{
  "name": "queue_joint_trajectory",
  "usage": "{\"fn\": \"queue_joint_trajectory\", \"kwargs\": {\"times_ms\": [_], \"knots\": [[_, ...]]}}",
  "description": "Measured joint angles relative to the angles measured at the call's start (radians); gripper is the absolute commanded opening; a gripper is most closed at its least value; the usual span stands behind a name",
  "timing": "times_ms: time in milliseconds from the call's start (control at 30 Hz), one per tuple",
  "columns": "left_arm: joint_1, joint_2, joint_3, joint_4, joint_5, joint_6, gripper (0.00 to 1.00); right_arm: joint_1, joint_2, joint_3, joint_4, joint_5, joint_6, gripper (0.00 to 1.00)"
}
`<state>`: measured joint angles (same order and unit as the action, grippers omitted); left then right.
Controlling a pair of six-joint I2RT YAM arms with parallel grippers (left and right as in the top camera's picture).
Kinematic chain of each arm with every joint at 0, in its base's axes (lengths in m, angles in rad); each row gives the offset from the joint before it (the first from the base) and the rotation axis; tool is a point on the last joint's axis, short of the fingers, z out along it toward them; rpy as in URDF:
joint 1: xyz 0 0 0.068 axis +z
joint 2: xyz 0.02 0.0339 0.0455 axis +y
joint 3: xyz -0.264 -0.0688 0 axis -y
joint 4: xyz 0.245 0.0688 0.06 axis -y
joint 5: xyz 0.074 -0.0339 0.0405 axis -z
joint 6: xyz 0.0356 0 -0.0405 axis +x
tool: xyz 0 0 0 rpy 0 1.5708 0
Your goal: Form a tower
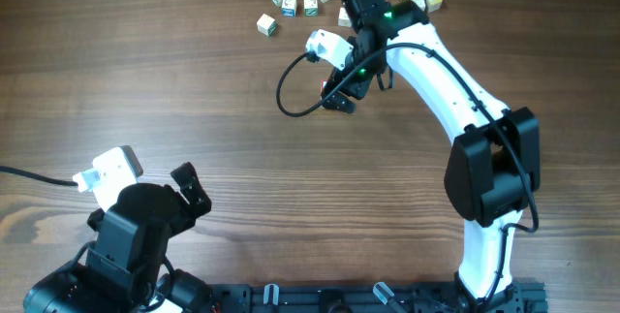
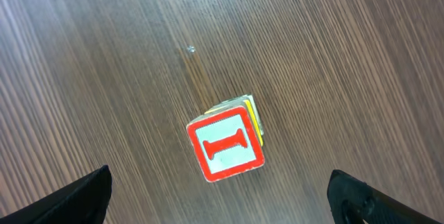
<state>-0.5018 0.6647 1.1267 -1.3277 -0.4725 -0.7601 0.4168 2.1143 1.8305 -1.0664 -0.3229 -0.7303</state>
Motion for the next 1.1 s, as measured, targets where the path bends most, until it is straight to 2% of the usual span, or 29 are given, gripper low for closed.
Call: {"fn": "queue_joint_trajectory", "kwargs": {"times_ms": [167,333,567,733,933,1100], "knots": [[0.000,0.000,0.000,0.000,0.000,0.000,1.00,-0.002,0.000,0.000,-0.021,-0.051,-0.113,1.00],[0.000,0.000,0.000,0.000,0.000,0.000,1.00,-0.003,0.011,0.001,-0.010,-0.062,-0.159,1.00],[0.000,0.000,0.000,0.000,0.000,0.000,1.00,-0.003,0.106,0.003,0.050,-0.054,-0.189,0.98],[0.000,0.000,0.000,0.000,0.000,0.000,1.00,-0.003,0.108,0.003,0.082,-0.050,-0.192,0.98],[0.000,0.000,0.000,0.000,0.000,0.000,1.00,-0.003,0.142,0.003,0.104,-0.039,-0.192,0.94],[0.000,0.000,0.000,0.000,0.000,0.000,1.00,-0.003,0.162,0.003,0.114,-0.035,-0.192,0.87]]}}
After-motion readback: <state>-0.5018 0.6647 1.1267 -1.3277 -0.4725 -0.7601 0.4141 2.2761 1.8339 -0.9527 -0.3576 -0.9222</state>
